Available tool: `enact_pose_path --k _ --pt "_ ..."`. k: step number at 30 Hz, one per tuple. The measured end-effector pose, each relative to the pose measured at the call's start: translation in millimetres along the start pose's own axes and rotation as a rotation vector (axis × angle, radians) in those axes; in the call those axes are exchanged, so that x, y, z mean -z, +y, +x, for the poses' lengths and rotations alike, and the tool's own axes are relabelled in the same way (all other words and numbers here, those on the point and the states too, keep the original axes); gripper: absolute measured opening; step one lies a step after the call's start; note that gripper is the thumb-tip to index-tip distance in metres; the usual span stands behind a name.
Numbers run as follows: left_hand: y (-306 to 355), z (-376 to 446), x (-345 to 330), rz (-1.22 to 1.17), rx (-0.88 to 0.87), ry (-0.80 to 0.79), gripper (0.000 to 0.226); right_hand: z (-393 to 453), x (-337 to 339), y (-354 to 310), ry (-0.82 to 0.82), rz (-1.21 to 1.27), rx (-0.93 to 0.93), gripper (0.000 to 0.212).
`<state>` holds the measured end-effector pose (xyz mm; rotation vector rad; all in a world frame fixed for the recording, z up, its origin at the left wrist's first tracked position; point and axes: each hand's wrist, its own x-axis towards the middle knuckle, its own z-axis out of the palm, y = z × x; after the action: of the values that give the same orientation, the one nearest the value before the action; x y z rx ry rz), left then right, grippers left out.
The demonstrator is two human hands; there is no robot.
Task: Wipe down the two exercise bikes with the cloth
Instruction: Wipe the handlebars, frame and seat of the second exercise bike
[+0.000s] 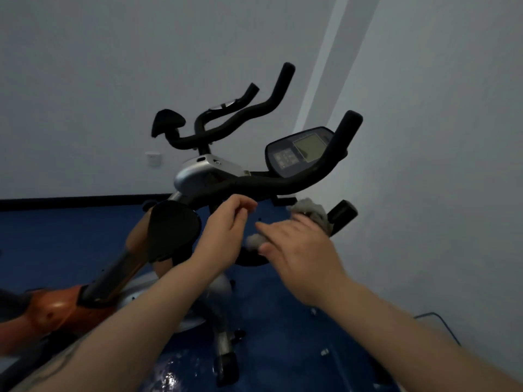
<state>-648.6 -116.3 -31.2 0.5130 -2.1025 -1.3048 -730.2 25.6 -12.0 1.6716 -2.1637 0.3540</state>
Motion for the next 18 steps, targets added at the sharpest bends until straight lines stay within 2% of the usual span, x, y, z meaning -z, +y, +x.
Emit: enact_pose_path --k 3,6,9,12,15,16,18 --pt "13.3 -12.7 26.1 0.094 -0.121 0.025 0.026 -8.0 13.4 18.6 -0.021 -0.111 0.001 0.045" --pt "10.4 -14.2 54.3 0.273 -0.234 0.123 0.022 -5.5 5.2 -0.7 -0.085 -0.217 -0.156 0.042" --pt "-13.3 4.7 75.0 0.43 -0.189 0.169 0.018 24.6 -17.8 -42.0 -0.192 -0.284 -0.206 0.038" --pt "-46.0 18.7 86.5 0.555 -0.123 0.122 0.018 35.4 -26.0 -58.4 -0.178 -0.272 -0.174 0.03" --pt "-67.2 16.9 88.8 0.41 0.046 0.093 0.024 17.7 -22.9 -52.7 -0.165 -0.328 -0.189 0.042" --pt "-69.6 15.9 88.2 0.332 0.098 0.1 0.023 17.1 -19.9 -54.8 -0.192 -0.331 -0.216 0.047" --pt "-72.0 14.4 85.8 0.247 0.113 0.129 0.018 32.5 -18.3 -65.0 -0.339 -0.284 -0.265 0.038"
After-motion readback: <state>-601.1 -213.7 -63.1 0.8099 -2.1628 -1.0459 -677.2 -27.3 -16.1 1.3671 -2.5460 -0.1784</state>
